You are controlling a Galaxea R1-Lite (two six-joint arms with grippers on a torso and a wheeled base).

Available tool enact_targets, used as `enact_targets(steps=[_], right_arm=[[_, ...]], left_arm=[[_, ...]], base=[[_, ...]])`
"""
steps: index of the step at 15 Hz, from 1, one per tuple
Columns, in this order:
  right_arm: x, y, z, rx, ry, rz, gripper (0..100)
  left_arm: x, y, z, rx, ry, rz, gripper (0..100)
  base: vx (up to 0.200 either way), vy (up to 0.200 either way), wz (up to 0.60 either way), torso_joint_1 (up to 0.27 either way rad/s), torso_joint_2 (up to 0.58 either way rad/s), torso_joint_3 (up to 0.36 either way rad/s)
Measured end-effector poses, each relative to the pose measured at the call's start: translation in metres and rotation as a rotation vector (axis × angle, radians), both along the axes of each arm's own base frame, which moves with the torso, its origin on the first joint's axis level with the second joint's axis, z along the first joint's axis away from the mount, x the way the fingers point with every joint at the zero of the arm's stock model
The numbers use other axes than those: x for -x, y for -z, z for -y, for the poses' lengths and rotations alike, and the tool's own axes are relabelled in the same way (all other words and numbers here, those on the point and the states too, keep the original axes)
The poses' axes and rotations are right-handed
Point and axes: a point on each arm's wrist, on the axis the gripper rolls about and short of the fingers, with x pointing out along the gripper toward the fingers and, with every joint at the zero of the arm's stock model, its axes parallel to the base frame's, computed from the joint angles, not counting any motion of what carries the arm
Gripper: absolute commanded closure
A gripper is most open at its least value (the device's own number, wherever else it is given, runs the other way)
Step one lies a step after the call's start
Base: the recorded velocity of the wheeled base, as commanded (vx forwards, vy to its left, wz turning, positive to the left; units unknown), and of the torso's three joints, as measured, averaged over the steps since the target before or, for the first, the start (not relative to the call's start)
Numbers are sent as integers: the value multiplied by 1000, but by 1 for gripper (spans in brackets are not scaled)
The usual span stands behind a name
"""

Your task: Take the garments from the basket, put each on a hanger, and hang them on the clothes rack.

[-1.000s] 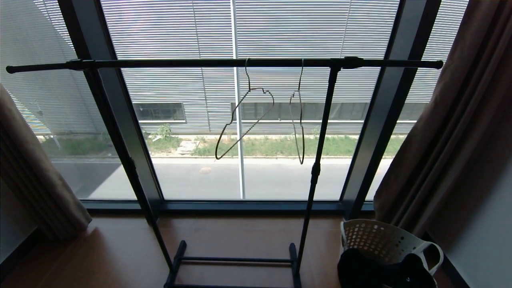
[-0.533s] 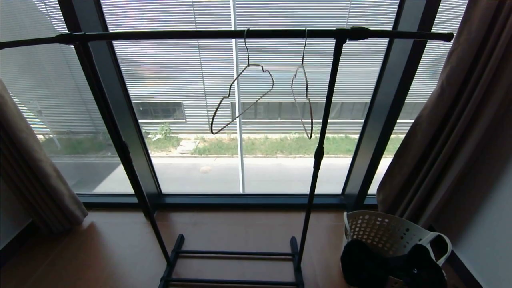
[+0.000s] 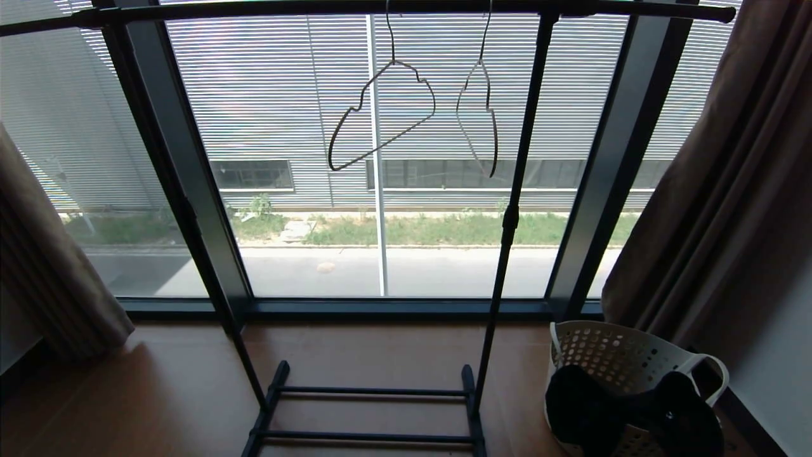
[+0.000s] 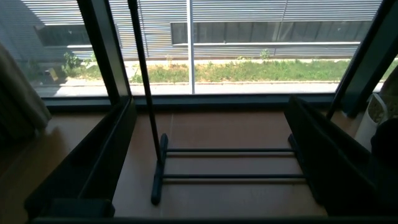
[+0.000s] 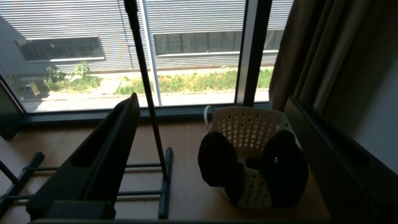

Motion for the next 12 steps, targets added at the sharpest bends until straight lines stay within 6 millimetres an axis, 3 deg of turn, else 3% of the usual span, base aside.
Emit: enact_targets(steps=[1,10,12], right_arm=[[0,0,0,0,0,0,0],[0,0,0,0,0,0,0],[0,0,0,0,0,0,0]], left_arm=[[0,0,0,0,0,0,0],[0,0,0,-1,0,0,0],[0,0,0,-1,0,0,0]], base=[[0,0,0,0,0,0],[0,0,-600,2,8,6],[0,0,0,0,0,0]])
